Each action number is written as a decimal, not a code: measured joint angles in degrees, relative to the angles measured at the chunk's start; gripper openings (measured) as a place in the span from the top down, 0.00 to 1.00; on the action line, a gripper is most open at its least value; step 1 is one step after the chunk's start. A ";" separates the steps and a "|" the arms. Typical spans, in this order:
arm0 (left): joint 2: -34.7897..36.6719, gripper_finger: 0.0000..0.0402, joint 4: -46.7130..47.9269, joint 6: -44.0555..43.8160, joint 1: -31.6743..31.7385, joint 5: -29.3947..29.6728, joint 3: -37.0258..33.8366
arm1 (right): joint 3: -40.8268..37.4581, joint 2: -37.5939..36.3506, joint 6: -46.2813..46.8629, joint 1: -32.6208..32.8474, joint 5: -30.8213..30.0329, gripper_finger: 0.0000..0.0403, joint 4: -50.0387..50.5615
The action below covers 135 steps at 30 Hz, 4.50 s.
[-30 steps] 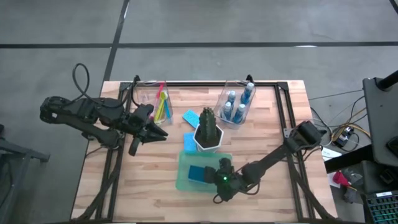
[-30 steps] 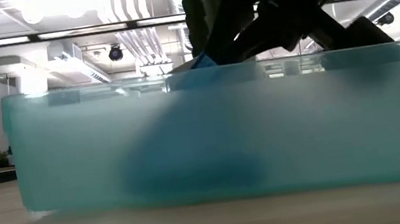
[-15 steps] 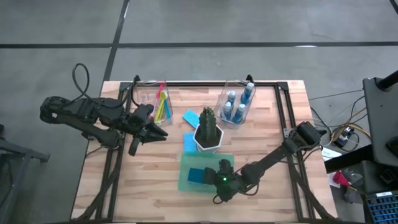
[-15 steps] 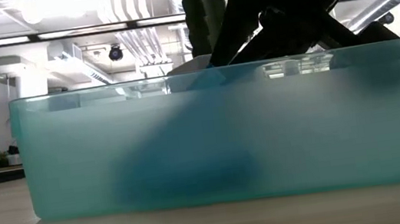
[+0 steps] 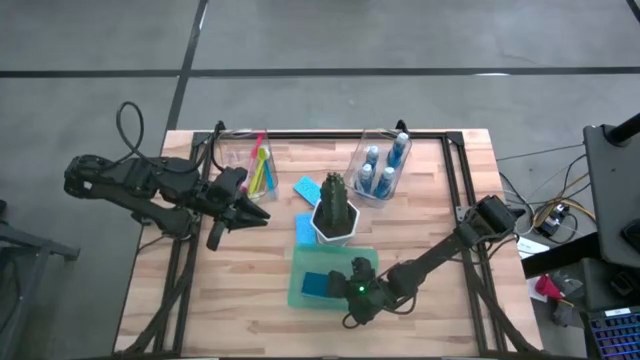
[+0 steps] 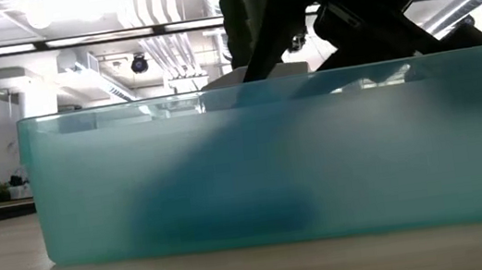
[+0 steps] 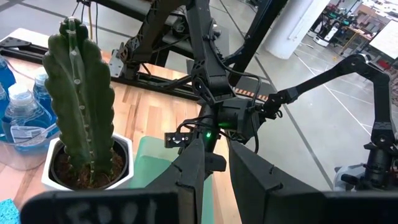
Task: Pick & Place Kitchen Sink Supplies
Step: Stack the sponge on top of the sponge in the green bin
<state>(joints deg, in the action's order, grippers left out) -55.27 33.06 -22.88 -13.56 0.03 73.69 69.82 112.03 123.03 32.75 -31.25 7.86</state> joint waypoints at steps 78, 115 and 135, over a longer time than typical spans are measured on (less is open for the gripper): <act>-15.31 0.45 8.03 26.14 15.96 -6.81 -16.40 | 0.22 -22.05 -21.67 4.13 -10.94 0.68 11.23; -32.09 0.48 10.76 31.34 31.59 -19.91 -14.35 | 0.20 -21.97 -19.33 5.75 -10.80 0.73 11.32; -27.71 0.48 22.14 31.75 34.91 -22.55 -16.11 | 0.17 -21.97 -20.23 5.73 -13.94 0.72 11.90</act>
<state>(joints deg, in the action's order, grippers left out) -82.98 55.20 8.86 21.35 -22.51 57.58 70.00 90.06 102.80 38.48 -45.19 19.76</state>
